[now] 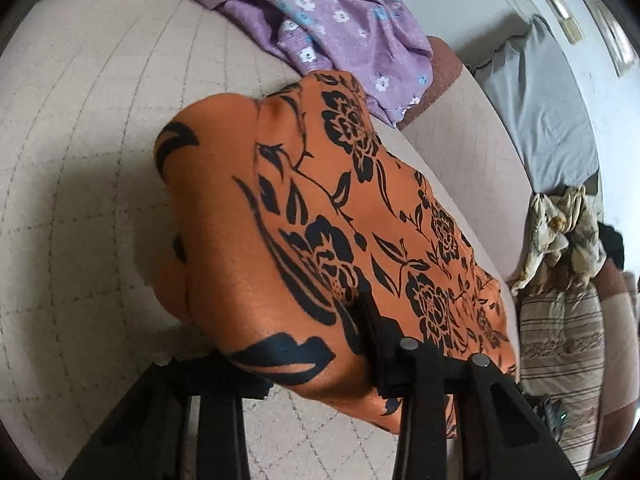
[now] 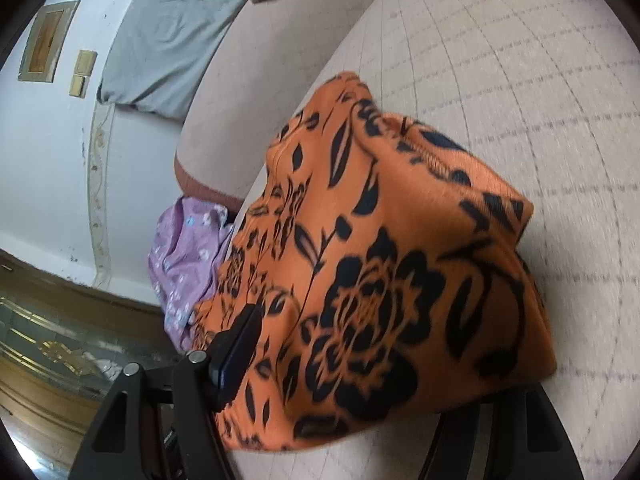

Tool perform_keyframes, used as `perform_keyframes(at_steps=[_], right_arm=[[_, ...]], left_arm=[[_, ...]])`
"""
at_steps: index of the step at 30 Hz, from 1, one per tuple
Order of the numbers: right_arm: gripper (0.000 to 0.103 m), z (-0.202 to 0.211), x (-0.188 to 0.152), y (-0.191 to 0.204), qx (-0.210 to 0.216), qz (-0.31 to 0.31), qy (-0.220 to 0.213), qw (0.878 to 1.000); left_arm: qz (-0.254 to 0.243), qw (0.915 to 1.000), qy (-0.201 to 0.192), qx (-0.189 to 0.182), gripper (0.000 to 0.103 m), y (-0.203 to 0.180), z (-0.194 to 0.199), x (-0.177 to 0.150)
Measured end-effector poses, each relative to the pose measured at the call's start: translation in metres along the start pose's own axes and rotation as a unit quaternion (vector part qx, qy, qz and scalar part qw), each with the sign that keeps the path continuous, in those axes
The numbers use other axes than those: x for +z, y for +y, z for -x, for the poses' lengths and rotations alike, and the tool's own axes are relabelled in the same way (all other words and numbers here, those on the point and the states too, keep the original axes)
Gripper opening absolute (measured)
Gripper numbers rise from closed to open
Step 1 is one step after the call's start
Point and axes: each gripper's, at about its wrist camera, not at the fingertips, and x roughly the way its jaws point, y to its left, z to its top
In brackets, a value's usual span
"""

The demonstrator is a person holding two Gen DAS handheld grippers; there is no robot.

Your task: Fold small clothes

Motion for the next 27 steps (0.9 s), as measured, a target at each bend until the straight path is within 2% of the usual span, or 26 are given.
perform_keyframes(at_steps=[1, 2, 3, 4, 5, 7, 11, 15, 23, 27], right_arm=[[0.069, -0.002, 0.002, 0.001, -0.004, 0.005, -0.007, 1.0], [0.061, -0.002, 0.003, 0.002, -0.008, 0.008, -0.012, 1.0], [0.052, -0.004, 0.005, 0.004, -0.02, 0.017, -0.02, 0.999], [0.031, -0.007, 0.006, 0.004, -0.039, 0.03, -0.022, 0.999], [0.028, -0.01, 0.008, 0.003, -0.048, 0.037, -0.019, 0.998], [0.026, -0.008, 0.007, 0.003, -0.048, 0.038, -0.027, 0.998], [0.019, 0.007, -0.001, 0.021, -0.067, 0.1, -0.056, 0.991], [0.018, 0.027, -0.01, 0.03, -0.071, 0.123, -0.079, 0.987], [0.017, 0.08, -0.038, 0.034, -0.063, 0.136, -0.076, 0.986], [0.017, 0.114, -0.065, 0.028, -0.057, 0.133, -0.072, 0.987]], left_arm=[[-0.012, 0.9999, -0.004, 0.006, 0.031, -0.003, 0.0, -0.001], [-0.02, 0.9997, -0.007, 0.01, 0.028, -0.005, 0.0, -0.001], [-0.028, 0.9995, -0.011, 0.012, 0.026, -0.007, 0.0, -0.002], [-0.033, 0.9993, -0.012, 0.013, 0.024, -0.008, 0.001, -0.003], [-0.037, 0.9991, -0.012, 0.013, 0.023, -0.009, 0.002, -0.003], [-0.039, 0.9991, -0.014, 0.009, 0.02, -0.009, 0.007, -0.003], [-0.04, 0.9989, -0.025, -0.003, 0.017, -0.009, 0.022, -0.008], [-0.048, 0.9985, -0.027, -0.004, 0.017, -0.012, 0.043, -0.023], [-0.028, 0.9991, -0.031, -0.003, 0.017, -0.003, 0.091, -0.061], [-0.047, 0.9985, -0.024, 0.011, 0.017, 0.004, 0.112, -0.093]])
